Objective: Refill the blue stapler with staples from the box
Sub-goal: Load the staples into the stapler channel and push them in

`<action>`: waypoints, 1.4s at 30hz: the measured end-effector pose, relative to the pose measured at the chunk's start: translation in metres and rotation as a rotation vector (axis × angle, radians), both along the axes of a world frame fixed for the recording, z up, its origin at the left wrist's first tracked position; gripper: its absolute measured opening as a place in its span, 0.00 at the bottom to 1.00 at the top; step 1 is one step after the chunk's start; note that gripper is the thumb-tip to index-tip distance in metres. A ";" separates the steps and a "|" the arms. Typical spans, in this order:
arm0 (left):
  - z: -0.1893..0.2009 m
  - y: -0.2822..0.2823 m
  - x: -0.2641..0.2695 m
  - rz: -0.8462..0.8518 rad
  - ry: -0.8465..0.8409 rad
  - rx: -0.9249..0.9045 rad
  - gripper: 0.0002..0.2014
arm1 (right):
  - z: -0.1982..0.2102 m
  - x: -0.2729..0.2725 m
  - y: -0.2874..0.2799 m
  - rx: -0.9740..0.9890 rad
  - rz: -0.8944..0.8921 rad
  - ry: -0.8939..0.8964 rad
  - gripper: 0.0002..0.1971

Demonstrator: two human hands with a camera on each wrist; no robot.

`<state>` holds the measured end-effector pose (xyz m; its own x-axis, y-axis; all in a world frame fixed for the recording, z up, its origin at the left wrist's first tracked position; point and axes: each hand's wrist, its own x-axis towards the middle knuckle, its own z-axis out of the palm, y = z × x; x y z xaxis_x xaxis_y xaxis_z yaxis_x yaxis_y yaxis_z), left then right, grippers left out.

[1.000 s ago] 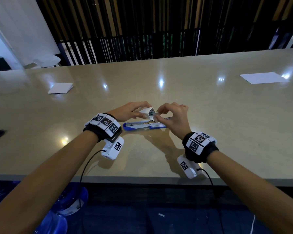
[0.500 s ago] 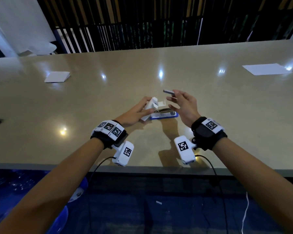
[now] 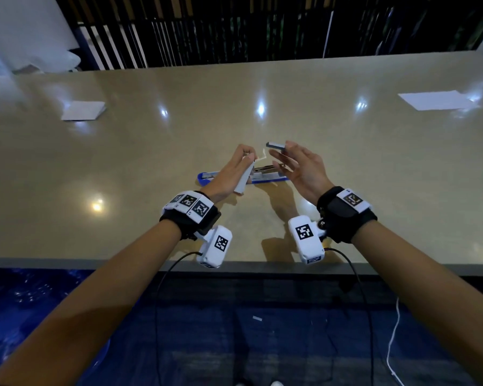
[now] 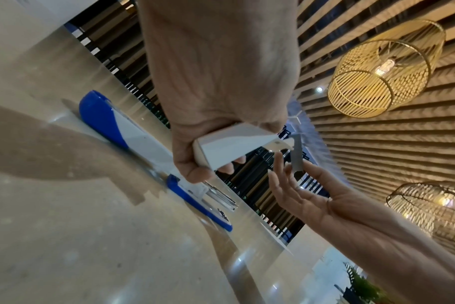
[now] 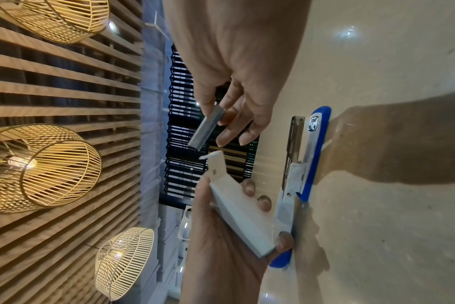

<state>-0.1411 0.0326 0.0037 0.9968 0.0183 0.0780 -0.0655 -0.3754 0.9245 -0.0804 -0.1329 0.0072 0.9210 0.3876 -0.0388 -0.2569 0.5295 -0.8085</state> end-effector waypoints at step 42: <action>-0.001 0.009 0.003 -0.129 -0.108 0.044 0.16 | 0.007 -0.011 0.019 -0.596 0.035 -0.490 0.06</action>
